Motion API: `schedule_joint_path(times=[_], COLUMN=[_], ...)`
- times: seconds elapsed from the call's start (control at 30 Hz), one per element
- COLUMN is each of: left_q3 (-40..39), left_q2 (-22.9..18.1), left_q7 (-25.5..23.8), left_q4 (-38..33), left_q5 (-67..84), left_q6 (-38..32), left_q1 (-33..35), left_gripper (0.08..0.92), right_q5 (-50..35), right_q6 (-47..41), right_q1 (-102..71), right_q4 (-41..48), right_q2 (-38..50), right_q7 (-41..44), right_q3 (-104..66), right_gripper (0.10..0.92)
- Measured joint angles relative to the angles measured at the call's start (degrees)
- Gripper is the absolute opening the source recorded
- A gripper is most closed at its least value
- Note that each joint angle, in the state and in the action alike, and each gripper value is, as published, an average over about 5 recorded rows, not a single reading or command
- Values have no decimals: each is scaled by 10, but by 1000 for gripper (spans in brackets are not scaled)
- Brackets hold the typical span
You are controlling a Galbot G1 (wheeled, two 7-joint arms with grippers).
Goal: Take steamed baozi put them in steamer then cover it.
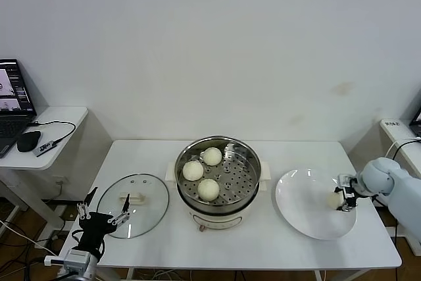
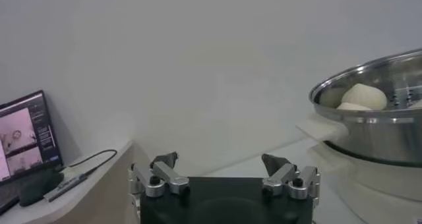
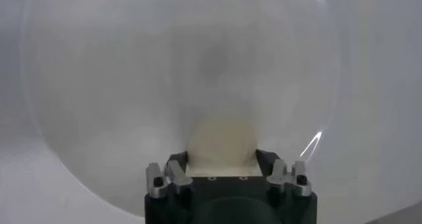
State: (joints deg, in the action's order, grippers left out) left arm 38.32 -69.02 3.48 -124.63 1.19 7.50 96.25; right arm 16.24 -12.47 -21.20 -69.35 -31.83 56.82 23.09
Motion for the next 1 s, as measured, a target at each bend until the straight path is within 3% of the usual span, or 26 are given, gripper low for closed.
schedule_joint_path(times=[0.47,1.0], left_q3=[-1,-15], left_q2=[2,4], left_q7=[0,1], left_q4=[-4,-3], left_q5=[0,-3], left_q6=[-1,-1], left_q1=[-1,-11], left_gripper=[823,823], right_q5=[-33,-189], right_q6=[-18,-88], right_q1=[72,369], right_q4=[-39,-183], right_q2=[34,61], right_q7=[17,7], right_q3=[51,272], right_gripper=[555,568])
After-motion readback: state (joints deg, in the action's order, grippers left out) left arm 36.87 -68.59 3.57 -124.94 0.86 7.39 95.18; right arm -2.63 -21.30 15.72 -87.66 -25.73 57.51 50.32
